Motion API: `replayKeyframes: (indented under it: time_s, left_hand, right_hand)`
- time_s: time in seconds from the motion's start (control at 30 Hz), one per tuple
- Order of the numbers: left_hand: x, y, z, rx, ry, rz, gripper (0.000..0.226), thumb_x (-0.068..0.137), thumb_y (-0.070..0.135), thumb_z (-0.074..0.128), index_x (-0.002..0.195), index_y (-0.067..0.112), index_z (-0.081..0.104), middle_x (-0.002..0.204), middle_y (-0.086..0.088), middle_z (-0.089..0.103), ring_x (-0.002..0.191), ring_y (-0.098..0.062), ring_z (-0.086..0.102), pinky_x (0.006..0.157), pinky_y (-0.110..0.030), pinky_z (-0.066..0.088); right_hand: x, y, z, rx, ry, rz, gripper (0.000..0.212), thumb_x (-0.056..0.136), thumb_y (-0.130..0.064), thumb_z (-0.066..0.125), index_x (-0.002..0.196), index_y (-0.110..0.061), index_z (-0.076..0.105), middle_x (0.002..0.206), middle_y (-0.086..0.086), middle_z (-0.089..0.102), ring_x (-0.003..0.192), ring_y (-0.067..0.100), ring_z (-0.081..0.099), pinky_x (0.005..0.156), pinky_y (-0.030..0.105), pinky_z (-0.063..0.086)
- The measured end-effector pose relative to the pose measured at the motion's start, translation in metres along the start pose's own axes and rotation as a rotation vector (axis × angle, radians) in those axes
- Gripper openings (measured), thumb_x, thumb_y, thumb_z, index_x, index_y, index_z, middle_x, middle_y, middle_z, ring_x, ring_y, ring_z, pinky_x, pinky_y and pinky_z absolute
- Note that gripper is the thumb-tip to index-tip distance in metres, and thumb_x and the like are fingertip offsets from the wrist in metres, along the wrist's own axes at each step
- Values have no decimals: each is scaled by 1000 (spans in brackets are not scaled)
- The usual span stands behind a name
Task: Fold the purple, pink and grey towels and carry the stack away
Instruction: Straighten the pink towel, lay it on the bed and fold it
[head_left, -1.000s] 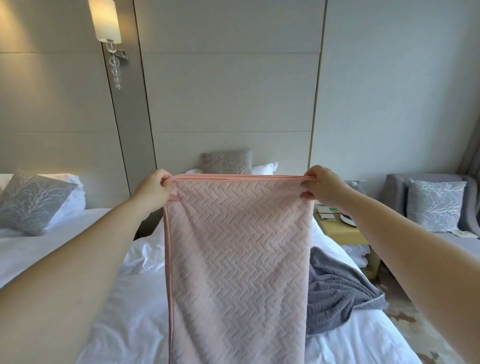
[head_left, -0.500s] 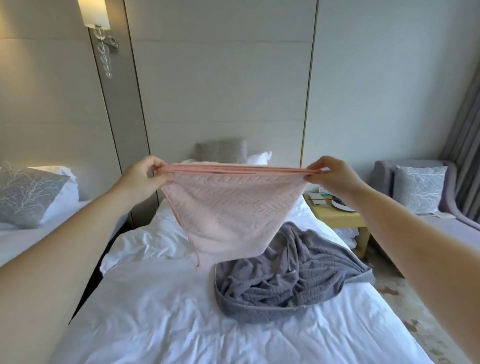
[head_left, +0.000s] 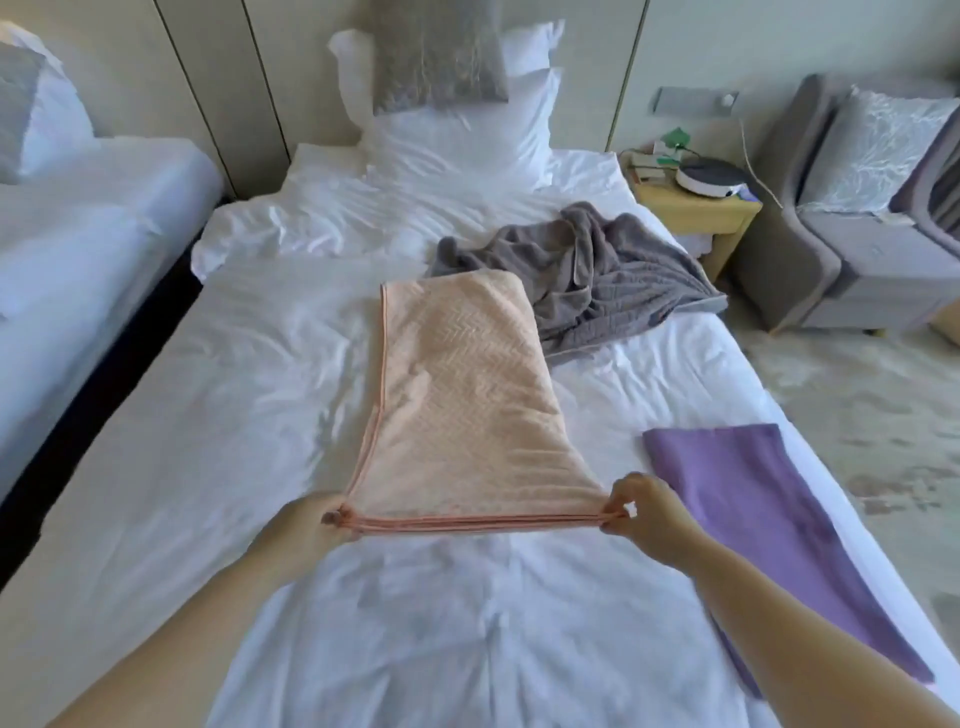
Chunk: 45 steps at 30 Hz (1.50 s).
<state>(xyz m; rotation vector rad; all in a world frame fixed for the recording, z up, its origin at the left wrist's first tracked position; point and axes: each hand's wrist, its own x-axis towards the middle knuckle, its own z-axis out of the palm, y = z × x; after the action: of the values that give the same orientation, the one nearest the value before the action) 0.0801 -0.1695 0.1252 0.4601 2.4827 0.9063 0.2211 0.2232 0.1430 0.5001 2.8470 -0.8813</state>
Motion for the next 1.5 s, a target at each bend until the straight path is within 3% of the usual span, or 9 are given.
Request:
replayKeyframes:
  time_s: [0.27, 0.6, 0.77, 0.97, 1.07, 1.17, 1.33, 1.43, 1.5]
  left_hand:
    - [-100, -62, 83, 304, 145, 71, 16, 75, 37, 77, 74, 37, 60, 88, 19, 57, 83, -6, 54, 59, -25, 38]
    - [-247, -118, 189, 385, 221, 114, 21, 69, 30, 82, 65, 26, 62, 81, 18, 55, 77, -14, 54, 63, -33, 46]
    - [-274, -138, 229, 418, 228, 92, 23, 65, 26, 85, 62, 30, 62, 78, 19, 56, 76, -12, 52, 64, -29, 37]
    - [-260, -139, 238, 576, 96, 19, 13, 82, 33, 67, 94, 32, 73, 111, 15, 61, 104, -18, 53, 84, -31, 39]
    - [-241, -121, 229, 484, 301, 98, 15, 74, 22, 70, 88, 17, 73, 104, 1, 67, 94, -30, 60, 77, -38, 45]
    - [-195, -88, 224, 484, 420, 199, 38, 81, 28, 64, 116, 12, 66, 129, -7, 60, 116, -33, 56, 94, -44, 44]
    - [-83, -52, 233, 528, 297, 163, 59, 95, 45, 32, 149, 21, 30, 159, -1, 21, 147, -23, 17, 119, -45, 10]
    - [-46, -83, 228, 661, 211, 24, 70, 90, 59, 1, 152, 28, 10, 161, 7, 4, 149, -16, 1, 119, -43, -2]
    - [-42, -101, 220, 682, 207, 31, 75, 89, 61, -3, 151, 26, 18, 160, 6, 12, 148, -17, 10, 119, -43, 0]
  right_hand:
    - [-107, 37, 85, -94, -20, -77, 16, 71, -16, 77, 71, -21, 62, 78, -9, 52, 83, 14, 46, 73, 37, 45]
    - [-258, 96, 177, -183, -1, -124, 16, 70, -16, 79, 74, -12, 64, 81, -1, 59, 89, 24, 53, 71, 35, 44]
    - [-286, 113, 214, -497, -46, -190, 13, 81, -30, 67, 92, -24, 64, 101, -9, 61, 103, 18, 52, 85, 29, 36]
    - [-282, 112, 228, -617, -180, -168, 26, 87, -39, 60, 112, -31, 61, 122, -12, 55, 119, 16, 44, 98, 31, 34]
    - [-263, 92, 219, -381, 46, -151, 28, 88, -38, 59, 113, -24, 63, 122, -4, 59, 115, 22, 50, 94, 36, 40]
    - [-219, 53, 215, -174, 176, -128, 44, 94, -43, 50, 133, -23, 49, 140, -4, 48, 133, 21, 39, 106, 40, 35]
    - [-110, 9, 231, -221, 51, -123, 64, 95, -61, 14, 150, -35, -4, 152, -21, -17, 142, 6, -22, 115, 32, -11]
    - [-63, 25, 241, -311, -38, -55, 69, 90, -68, 2, 148, -35, -15, 154, -19, -22, 140, 4, -28, 117, 34, -14]
    - [-51, 42, 240, -354, -46, 56, 73, 88, -70, 0, 150, -32, -12, 156, -17, -18, 140, 3, -25, 118, 34, -12]
